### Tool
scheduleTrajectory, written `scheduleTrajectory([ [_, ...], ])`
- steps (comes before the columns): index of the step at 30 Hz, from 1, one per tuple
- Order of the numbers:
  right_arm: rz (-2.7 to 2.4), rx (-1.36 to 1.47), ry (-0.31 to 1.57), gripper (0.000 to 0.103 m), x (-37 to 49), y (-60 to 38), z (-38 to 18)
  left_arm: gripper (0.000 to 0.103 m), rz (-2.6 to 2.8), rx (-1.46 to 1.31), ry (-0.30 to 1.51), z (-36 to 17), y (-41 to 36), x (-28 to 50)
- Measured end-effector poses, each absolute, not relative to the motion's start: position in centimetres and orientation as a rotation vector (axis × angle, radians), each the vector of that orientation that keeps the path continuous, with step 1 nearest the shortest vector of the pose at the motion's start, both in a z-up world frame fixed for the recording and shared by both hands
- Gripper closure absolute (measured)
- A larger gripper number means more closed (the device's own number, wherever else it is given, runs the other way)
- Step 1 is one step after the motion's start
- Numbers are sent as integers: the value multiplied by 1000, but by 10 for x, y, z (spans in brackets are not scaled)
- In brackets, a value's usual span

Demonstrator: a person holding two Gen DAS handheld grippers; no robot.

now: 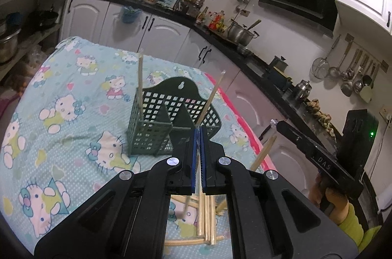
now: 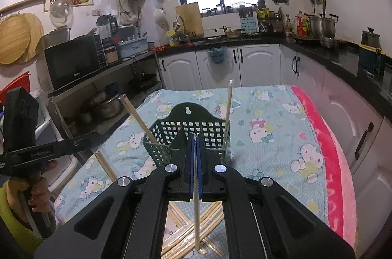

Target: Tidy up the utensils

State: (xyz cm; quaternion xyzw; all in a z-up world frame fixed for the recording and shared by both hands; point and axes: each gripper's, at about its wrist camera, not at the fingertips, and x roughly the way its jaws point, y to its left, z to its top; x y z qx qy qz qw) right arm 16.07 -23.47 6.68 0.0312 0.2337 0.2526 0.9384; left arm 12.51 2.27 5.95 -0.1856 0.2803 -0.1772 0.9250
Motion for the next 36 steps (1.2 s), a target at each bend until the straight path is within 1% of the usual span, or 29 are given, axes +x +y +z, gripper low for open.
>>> scheduleTrajectory([
  [13,527,55,415,101,154,-236,88,102,-396,-343,497,98,14,130],
  [36,558,30,311,101,150,-225,131,103,-433,-300,389,149,-2,142],
])
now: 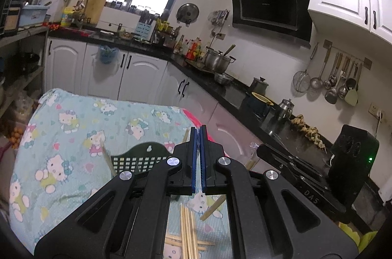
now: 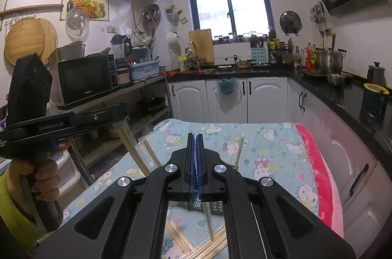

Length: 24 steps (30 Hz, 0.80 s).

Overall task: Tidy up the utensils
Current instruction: 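Lower the held chopsticks toward the basket slots with both grippers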

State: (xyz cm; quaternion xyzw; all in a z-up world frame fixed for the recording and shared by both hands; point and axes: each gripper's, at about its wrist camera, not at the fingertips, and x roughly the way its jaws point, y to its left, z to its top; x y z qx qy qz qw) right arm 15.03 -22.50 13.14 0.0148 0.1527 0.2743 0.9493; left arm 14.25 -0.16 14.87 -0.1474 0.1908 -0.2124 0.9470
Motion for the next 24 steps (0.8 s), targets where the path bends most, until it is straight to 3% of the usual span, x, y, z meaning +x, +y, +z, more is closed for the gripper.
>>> scheduleTrajectory([
  [24,570,15,164,101,186,-200,202,103,-434,-313,292,191,-4,171],
])
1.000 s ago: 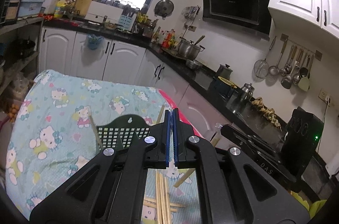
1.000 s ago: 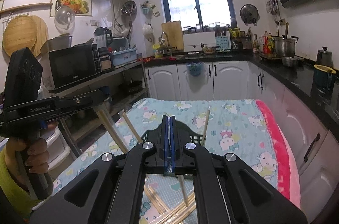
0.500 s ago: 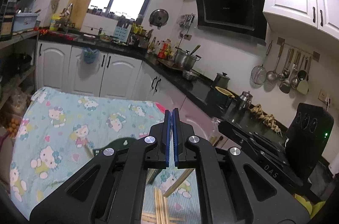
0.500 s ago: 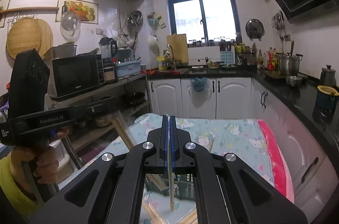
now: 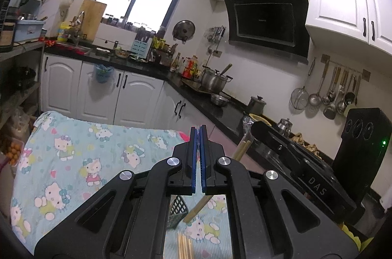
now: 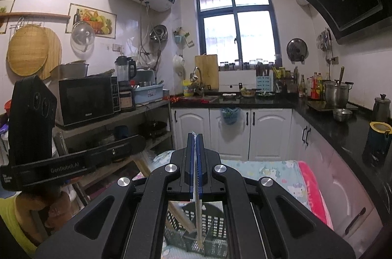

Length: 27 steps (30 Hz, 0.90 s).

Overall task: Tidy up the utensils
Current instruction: 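Lower the held chopsticks toward the basket slots with both grippers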

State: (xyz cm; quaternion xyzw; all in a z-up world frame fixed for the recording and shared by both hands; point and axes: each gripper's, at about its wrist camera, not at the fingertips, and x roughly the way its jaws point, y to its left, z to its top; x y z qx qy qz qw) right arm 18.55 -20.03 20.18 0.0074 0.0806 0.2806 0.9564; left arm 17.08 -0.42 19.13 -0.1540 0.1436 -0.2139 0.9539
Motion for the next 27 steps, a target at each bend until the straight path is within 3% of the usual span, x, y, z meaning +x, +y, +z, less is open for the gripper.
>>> scheduleTrajectory([
  [12,542,32,165,101,216,-194,201,103,-403,-337,293,186,-2,194],
  [27,502,59,240,101,250,-189,159,102,-367,-313,333,151,-6,214],
])
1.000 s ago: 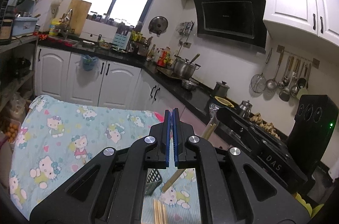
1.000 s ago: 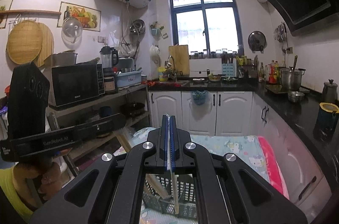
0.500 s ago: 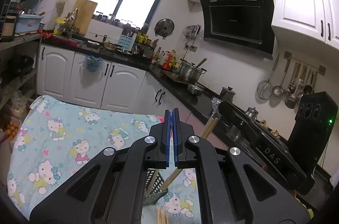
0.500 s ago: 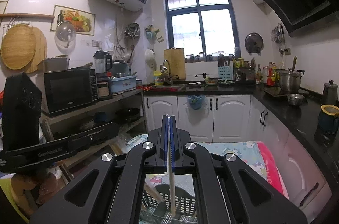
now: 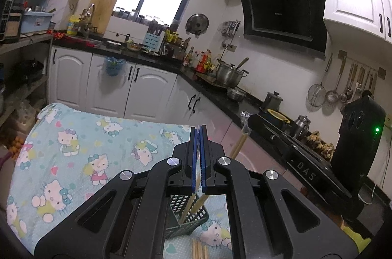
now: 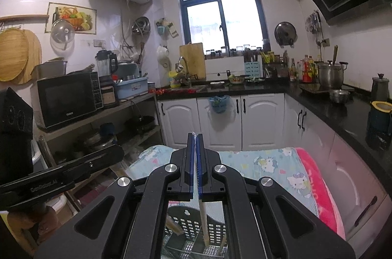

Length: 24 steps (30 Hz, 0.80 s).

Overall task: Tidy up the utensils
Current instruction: 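Lower the held chopsticks toward the basket slots with both grippers, then open both grippers to release the chopsticks into the basket slots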

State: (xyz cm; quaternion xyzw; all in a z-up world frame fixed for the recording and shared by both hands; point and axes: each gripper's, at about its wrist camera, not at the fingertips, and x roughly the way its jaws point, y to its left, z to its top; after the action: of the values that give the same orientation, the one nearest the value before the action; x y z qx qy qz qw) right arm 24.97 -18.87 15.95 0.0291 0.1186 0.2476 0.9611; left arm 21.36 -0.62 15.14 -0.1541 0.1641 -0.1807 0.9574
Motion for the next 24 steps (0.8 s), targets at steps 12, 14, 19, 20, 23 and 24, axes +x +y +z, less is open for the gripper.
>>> scheduleTrajectory([
  [12,486,58,290,101,267,-185,125,102,-352,-307,399,118,-10,226],
  [14,479,60,305,101,271,-184,119,102,-346,-309,409,114,-10,227],
  [19,451,51,335,100,274,-184,103,102,-335,-314,438,102,-7,230],
  [20,448,54,344,100,275,-183,100,102,-331,-313,442,101,-7,230],
  [23,427,51,365,84,276,-183,93,102,-318,-318,458,95,-4,230],
  [24,427,52,369,76,275,-183,91,101,-312,-321,463,93,-3,230],
])
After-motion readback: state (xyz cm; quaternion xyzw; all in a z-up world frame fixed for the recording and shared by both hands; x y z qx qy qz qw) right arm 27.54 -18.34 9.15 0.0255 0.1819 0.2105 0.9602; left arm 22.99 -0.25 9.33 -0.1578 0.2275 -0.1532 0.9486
